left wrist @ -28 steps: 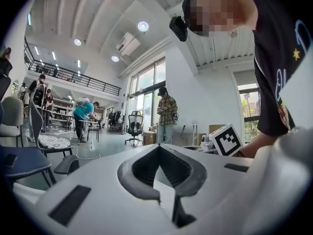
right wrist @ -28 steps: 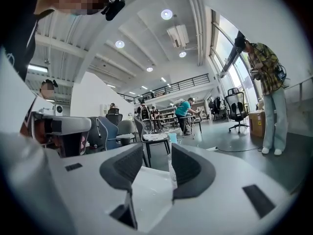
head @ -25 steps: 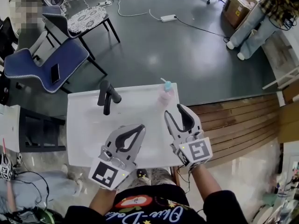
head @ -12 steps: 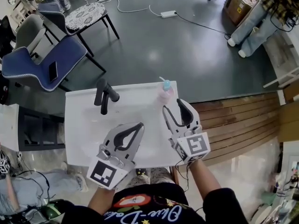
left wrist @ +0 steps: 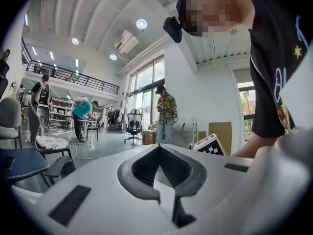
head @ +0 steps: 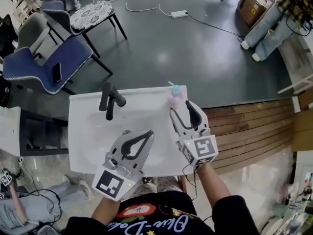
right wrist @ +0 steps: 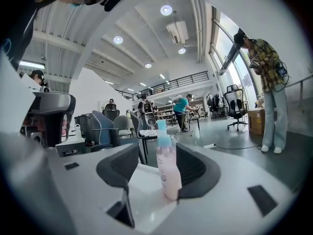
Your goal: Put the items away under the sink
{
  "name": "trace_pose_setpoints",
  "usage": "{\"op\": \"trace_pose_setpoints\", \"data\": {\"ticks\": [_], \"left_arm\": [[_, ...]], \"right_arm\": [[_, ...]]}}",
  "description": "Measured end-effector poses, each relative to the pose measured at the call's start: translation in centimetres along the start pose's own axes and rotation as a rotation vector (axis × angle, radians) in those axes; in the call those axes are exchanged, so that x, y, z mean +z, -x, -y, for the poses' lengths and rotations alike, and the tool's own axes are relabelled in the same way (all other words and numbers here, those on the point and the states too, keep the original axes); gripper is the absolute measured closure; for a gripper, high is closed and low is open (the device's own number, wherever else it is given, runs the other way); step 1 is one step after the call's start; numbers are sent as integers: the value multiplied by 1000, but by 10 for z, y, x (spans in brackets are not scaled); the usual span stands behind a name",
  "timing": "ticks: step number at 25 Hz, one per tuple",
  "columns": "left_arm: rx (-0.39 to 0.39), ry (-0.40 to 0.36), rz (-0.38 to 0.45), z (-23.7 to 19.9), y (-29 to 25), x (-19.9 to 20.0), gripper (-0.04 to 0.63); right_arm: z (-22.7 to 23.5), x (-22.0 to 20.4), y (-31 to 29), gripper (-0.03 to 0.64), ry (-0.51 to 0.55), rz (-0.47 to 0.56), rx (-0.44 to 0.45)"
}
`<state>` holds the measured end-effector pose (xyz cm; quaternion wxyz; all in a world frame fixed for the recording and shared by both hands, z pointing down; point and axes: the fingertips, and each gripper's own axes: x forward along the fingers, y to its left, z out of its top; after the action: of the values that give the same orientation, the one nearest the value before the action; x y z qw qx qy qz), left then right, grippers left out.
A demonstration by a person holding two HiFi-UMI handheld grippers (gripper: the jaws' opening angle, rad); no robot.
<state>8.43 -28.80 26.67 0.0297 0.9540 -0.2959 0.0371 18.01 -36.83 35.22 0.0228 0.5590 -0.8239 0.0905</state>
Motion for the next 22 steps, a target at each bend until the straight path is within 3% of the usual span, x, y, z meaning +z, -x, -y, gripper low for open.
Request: {"op": "trace_pose_setpoints", "data": {"ticks": [22], "left_arm": [[76, -1, -36, -17, 10, -7, 591]], "right_arm": [[11, -24, -31, 360, 13, -37, -2]]}}
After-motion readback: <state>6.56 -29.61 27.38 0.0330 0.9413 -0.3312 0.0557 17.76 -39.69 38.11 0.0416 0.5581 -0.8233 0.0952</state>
